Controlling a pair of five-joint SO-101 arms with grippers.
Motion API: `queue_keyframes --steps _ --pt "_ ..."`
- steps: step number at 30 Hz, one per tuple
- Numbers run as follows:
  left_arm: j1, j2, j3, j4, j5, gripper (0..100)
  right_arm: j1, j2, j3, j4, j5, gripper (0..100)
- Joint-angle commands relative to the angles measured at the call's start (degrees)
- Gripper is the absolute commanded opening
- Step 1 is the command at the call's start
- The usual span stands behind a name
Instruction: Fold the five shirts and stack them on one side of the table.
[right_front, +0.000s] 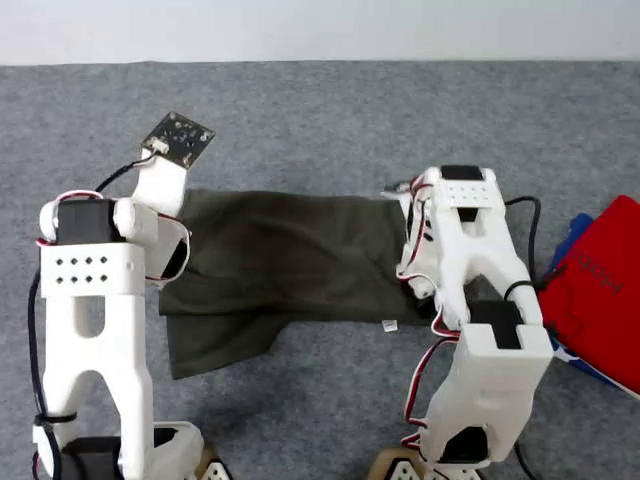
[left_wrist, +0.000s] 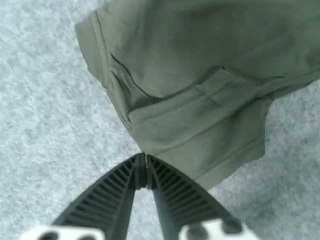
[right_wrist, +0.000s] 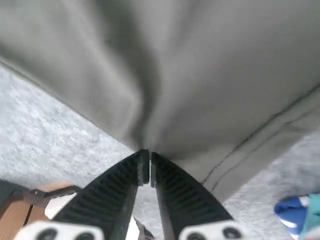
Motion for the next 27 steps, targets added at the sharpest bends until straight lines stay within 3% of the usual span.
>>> queue_keyframes --steps 1,8,13,17,27 --pt "-0.09 -1.93 0.13 -1.05 -0.26 1 -2.07 -5.14 -8.62 3.12 -2.02 1.0" --pt "0.0 -1.85 0.92 -3.43 1.49 1 -4.35 -10.86 -13.63 7.25 -2.37 1.0" --pt "0.35 0.26 4.7 -14.77 10.02 1 -4.18 -18.77 -13.45 7.25 -2.37 1.0" --pt "0.44 7.91 5.05 -23.03 12.57 1 -2.95 -24.04 -10.55 7.25 -2.37 1.0" --pt "3.25 27.16 -2.77 -18.11 12.4 1 1.27 -37.05 5.19 7.16 -2.37 1.0"
